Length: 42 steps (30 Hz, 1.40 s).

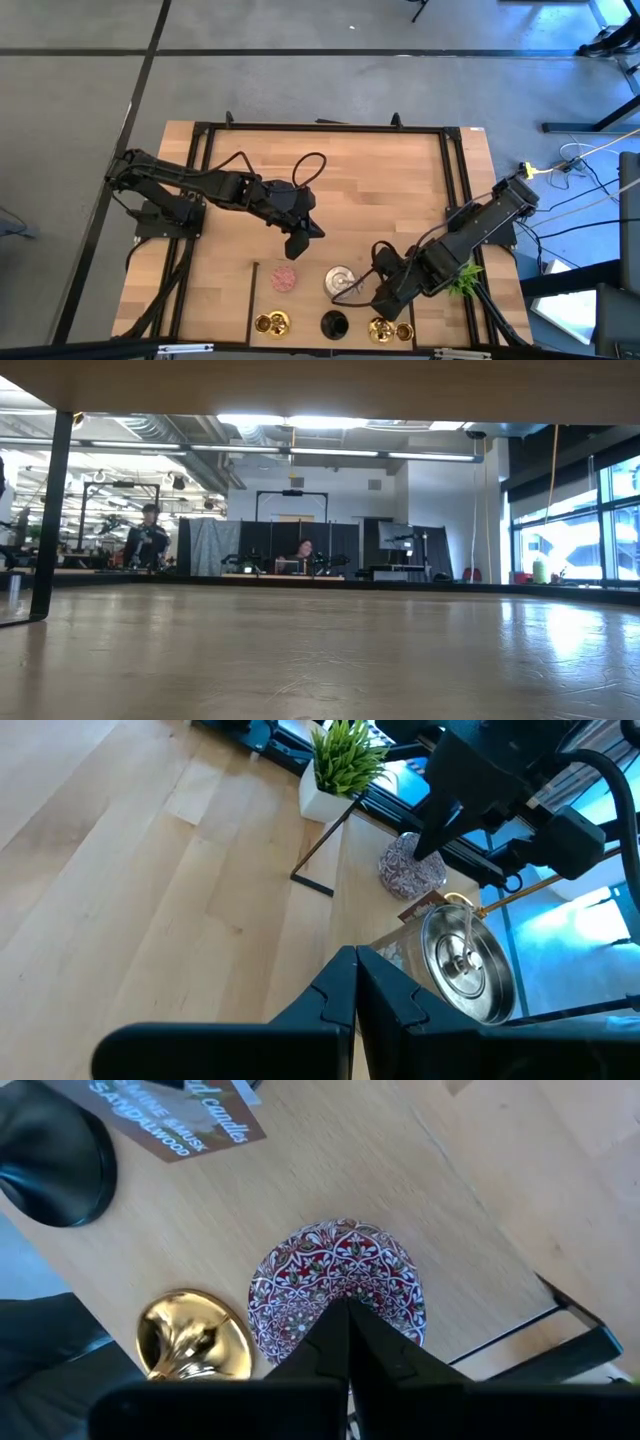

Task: Pick & Place candle stick holders
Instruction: Adjust the red scented candle on the shelf

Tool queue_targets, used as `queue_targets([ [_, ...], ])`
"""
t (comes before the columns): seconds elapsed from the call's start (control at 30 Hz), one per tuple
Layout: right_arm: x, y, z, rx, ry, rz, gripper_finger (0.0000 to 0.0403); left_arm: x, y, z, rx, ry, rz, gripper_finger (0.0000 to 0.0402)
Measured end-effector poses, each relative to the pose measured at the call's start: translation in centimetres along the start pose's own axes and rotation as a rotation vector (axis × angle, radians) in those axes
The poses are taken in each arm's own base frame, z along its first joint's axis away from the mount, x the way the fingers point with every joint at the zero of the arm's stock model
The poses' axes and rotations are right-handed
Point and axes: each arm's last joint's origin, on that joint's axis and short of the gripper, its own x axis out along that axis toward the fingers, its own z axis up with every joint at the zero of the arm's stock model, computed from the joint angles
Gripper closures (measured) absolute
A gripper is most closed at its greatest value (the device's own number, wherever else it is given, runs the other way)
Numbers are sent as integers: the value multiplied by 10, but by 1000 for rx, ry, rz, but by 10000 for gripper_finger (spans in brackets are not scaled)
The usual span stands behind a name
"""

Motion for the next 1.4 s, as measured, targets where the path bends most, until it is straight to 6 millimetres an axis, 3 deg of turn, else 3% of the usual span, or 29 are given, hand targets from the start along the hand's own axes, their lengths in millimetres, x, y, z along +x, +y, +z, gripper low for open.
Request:
queue_targets([
  [1.4, 1, -5, 9, 16, -15, -39, 403, 0, -1, 0, 17, 14, -21, 400],
])
